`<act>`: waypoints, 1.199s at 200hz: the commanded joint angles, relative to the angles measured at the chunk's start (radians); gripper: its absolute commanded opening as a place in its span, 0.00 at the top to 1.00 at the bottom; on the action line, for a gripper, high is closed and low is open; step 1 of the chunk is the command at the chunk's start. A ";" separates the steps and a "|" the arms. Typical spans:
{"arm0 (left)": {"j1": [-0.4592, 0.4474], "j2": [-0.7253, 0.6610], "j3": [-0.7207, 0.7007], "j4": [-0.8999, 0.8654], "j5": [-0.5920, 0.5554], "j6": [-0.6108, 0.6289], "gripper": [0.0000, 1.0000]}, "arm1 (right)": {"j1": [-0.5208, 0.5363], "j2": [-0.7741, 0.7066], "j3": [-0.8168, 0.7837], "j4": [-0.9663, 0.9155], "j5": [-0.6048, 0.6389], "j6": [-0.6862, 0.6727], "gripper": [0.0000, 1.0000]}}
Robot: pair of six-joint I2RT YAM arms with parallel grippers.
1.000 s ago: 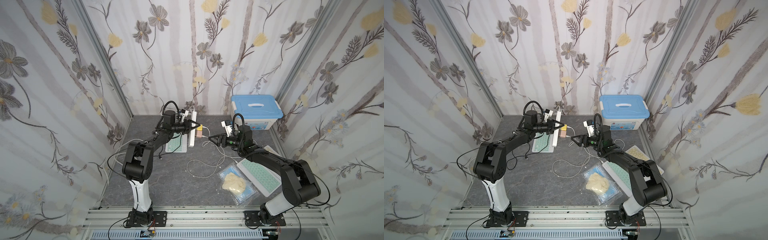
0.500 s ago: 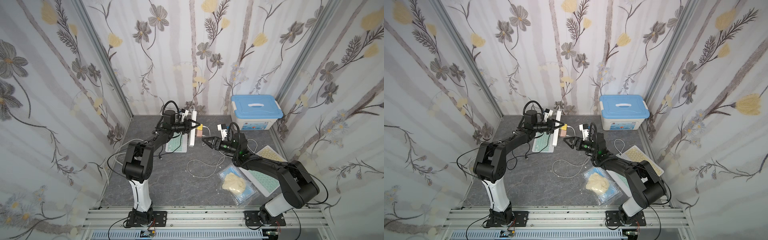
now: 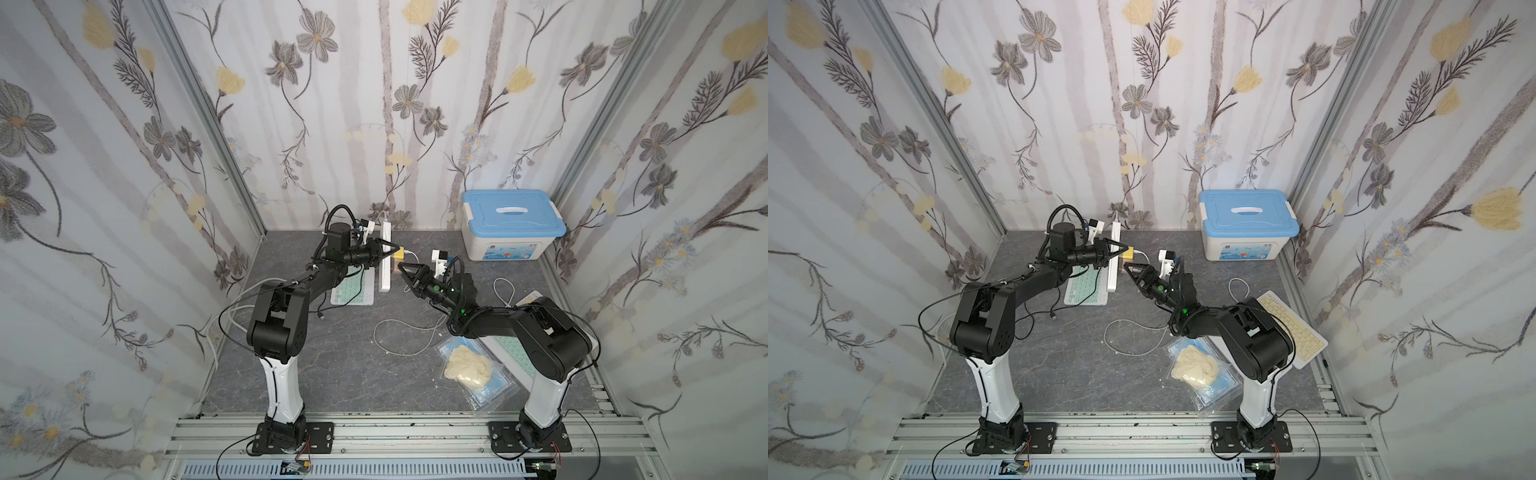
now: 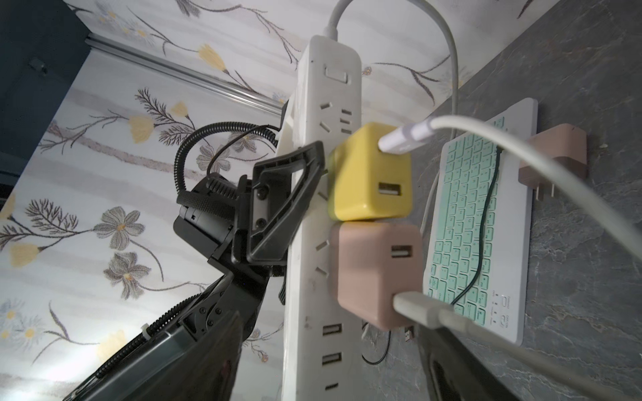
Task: Unplug the wireless keyboard
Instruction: Remove the plug from the socket.
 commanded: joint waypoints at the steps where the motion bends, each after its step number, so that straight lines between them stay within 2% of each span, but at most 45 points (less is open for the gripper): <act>1: 0.000 0.000 -0.003 0.086 -0.014 -0.027 1.00 | 0.012 0.018 0.023 0.093 0.073 0.076 0.21; 33: -0.002 0.004 -0.017 0.104 -0.023 -0.045 1.00 | 0.022 0.053 0.065 0.103 0.087 0.103 0.22; 59: -0.001 0.005 -0.020 0.118 -0.026 -0.056 1.00 | 0.023 0.080 0.079 0.112 0.111 0.143 0.26; 91: -0.001 0.007 -0.022 0.125 -0.028 -0.063 1.00 | 0.028 0.110 0.095 0.147 0.123 0.158 0.35; 114: -0.002 0.009 -0.024 0.133 -0.030 -0.069 1.00 | 0.034 0.133 0.106 0.168 0.124 0.172 0.45; 140: -0.002 0.013 -0.026 0.136 -0.035 -0.074 1.00 | 0.036 0.148 0.103 0.196 0.135 0.181 0.49; 152: -0.002 0.013 -0.025 0.140 -0.035 -0.076 1.00 | 0.038 0.157 0.102 0.207 0.138 0.180 0.54; 174: -0.003 0.014 -0.027 0.142 -0.037 -0.077 1.00 | 0.038 0.160 0.101 0.215 0.138 0.176 0.70; 240: -0.005 0.010 -0.031 0.151 -0.052 -0.086 1.00 | 0.039 0.159 0.083 0.245 0.146 0.176 1.00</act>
